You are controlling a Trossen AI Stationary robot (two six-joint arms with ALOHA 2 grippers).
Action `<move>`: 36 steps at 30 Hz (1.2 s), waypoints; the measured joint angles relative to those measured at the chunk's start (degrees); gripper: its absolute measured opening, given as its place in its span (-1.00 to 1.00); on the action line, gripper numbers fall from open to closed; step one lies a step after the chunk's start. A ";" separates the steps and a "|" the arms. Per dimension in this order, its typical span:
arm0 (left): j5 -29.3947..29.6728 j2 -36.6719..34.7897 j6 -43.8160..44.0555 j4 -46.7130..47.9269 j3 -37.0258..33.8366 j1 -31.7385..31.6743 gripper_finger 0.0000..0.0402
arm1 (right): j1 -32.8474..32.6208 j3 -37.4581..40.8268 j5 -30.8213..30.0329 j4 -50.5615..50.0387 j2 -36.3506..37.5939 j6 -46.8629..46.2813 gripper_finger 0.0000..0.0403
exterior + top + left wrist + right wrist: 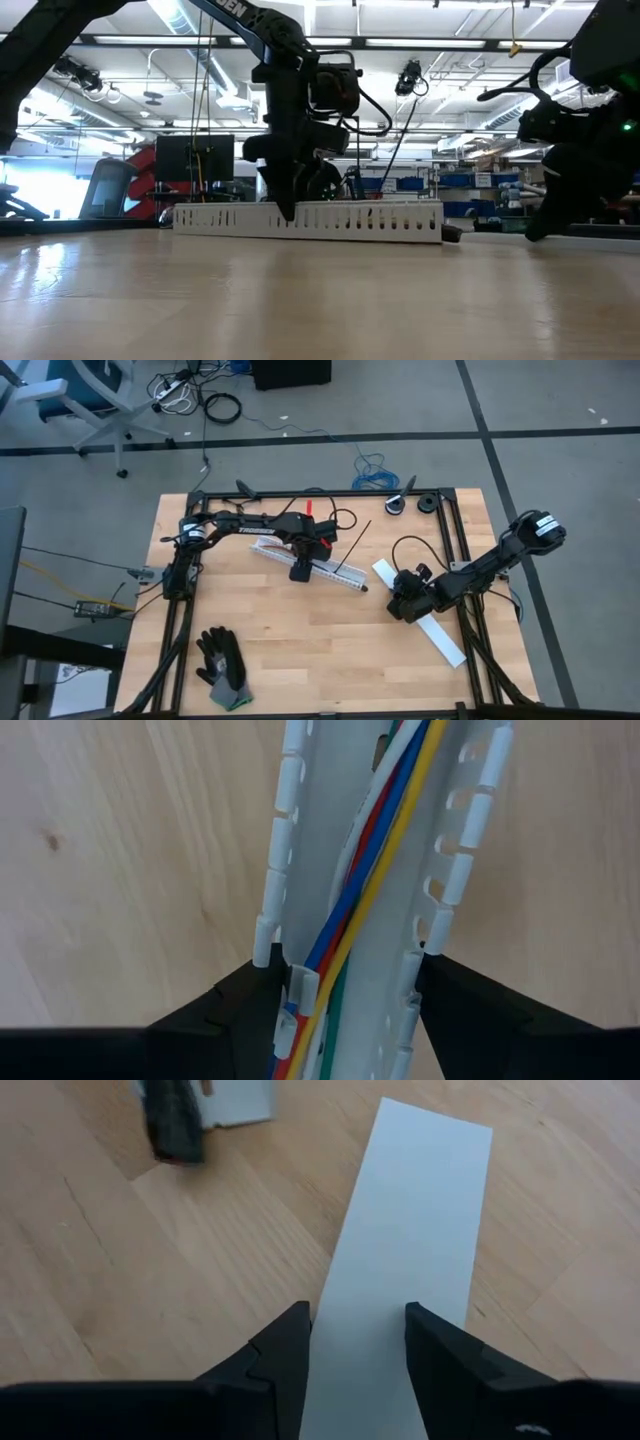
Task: Ziptie cables
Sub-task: Close the white cable duct with the cover
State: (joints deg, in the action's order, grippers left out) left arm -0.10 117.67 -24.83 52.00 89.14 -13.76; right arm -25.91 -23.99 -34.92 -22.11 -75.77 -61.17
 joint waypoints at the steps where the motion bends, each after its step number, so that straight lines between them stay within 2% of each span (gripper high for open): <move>1: 0.00 0.00 0.22 -0.47 0.00 0.00 0.11 | 0.00 0.00 0.00 0.00 0.00 -0.02 -0.28; 6: -0.17 0.00 2.63 -1.53 -0.02 0.02 0.19 | 0.00 0.00 -0.08 0.06 0.00 0.31 -0.28; 18: 0.25 0.02 2.67 -1.43 -0.02 0.04 0.58 | 0.00 0.00 -0.22 0.13 0.00 0.37 -0.28; 23: 0.76 0.04 3.44 -0.96 1.74 0.04 0.60 | 0.00 0.00 -0.24 0.17 0.00 0.61 -0.28; 30: 0.88 0.04 2.57 -1.72 8.25 0.06 0.60 | 0.00 0.00 -0.26 0.20 0.02 0.66 -0.28; 36: -3.93 0.04 0.96 -5.39 10.49 1.18 0.60 | 0.00 0.00 -0.30 0.42 0.02 0.70 -0.28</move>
State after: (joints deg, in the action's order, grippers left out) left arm -4.03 117.71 -23.87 46.61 99.63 -12.58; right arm -25.91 -23.99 -35.22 -21.69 -75.75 -60.47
